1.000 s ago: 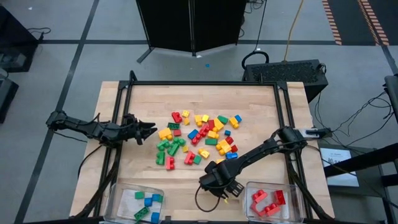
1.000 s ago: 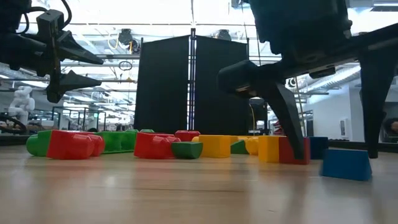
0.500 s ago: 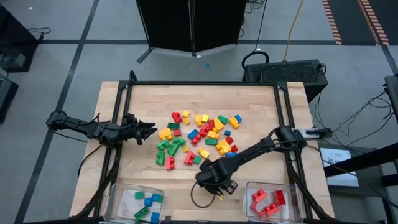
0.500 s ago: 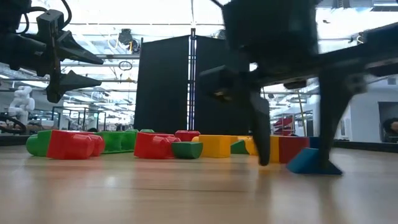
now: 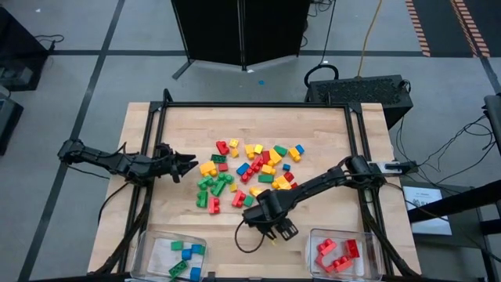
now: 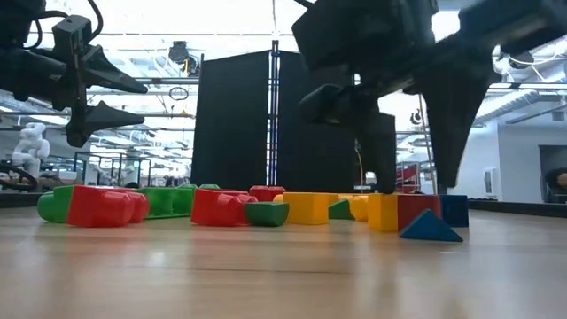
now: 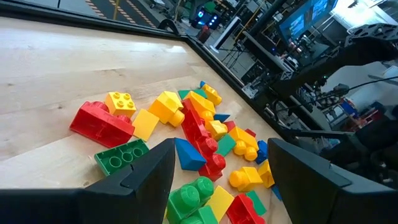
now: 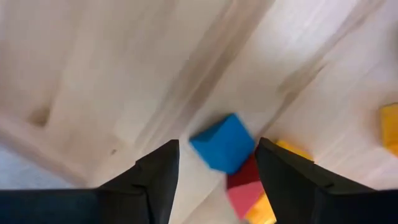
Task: Sort blocks by size
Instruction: Put the blue triangular block into the left transparent bin
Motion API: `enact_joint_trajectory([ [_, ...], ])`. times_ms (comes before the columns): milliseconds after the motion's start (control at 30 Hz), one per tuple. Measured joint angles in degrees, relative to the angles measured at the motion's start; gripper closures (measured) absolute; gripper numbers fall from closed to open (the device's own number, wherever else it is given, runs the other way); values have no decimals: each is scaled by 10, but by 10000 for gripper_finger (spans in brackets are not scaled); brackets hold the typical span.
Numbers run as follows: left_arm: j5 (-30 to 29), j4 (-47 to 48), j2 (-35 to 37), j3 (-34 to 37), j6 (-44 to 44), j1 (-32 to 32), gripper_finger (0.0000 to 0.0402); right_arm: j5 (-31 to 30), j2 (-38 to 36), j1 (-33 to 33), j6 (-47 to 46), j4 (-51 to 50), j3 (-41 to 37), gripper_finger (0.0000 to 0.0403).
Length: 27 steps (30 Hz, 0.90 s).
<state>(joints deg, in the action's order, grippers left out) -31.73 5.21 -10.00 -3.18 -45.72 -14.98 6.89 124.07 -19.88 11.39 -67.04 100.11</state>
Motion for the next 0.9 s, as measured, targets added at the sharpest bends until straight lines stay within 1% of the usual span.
enact_joint_trajectory([
  [67,0,0,0,0,0,0,146,21,0,0,-21,-10,4,197],
  [200,0,0,0,0,2,0,146,33,0,1,-109,-5,-9,197],
  [367,-1,0,0,0,11,0,146,20,0,5,-187,12,-33,197],
  [467,-1,0,0,0,14,0,146,17,0,7,-224,45,-45,197],
  [533,-1,0,0,0,15,0,146,4,0,8,-249,56,-53,197],
  [633,-1,0,0,0,15,0,146,3,0,9,-284,68,-65,197],
  [900,-3,0,0,0,16,0,146,3,-2,3,-366,71,-92,197],
])
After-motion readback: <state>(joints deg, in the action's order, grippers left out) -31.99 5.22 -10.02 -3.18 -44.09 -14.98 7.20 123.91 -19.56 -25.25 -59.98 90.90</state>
